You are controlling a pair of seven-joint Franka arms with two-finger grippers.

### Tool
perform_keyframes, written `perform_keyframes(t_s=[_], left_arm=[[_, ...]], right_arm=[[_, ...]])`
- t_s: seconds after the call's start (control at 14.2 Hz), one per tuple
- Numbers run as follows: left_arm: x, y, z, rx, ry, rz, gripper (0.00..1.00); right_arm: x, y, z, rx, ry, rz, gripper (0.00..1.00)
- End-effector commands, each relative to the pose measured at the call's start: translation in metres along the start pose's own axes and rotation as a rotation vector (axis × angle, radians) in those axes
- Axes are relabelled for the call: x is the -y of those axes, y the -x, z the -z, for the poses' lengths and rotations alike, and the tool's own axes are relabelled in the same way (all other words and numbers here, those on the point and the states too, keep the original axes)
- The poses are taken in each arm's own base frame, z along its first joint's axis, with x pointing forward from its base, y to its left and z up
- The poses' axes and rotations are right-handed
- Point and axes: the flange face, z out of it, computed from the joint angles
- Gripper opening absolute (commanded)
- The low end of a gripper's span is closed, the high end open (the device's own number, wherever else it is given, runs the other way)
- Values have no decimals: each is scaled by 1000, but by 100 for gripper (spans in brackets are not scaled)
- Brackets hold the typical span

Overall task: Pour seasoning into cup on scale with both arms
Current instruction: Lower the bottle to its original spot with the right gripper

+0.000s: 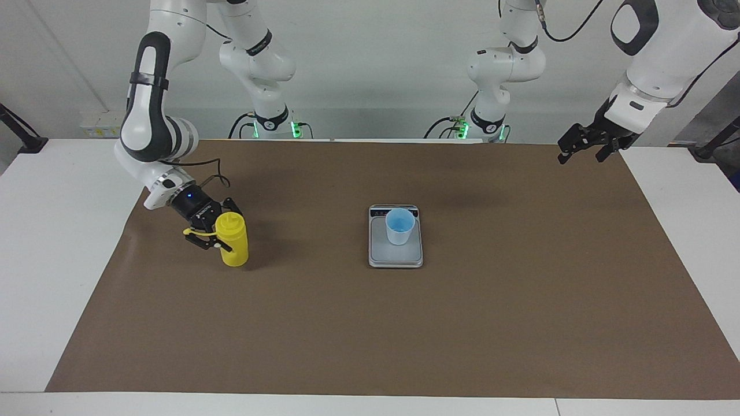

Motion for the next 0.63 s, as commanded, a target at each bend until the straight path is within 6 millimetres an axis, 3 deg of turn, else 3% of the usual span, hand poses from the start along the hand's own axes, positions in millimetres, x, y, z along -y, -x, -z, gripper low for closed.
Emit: perform_keyframes(t_s=[0.0, 0.14, 0.28, 0.56], left_arm=[[4, 7, 1, -13, -14, -8, 100], [4, 7, 1, -13, -14, -6, 100], [4, 7, 1, -13, -14, -6, 100], [3, 7, 1, -13, -14, -8, 100]], right_arm=[[0, 21, -2, -81, -7, -4, 39], [1, 25, -3, -96, -10, -11, 61], [1, 25, -2, -99, -12, -13, 100], [-1, 25, 4, -105, -3, -16, 100]])
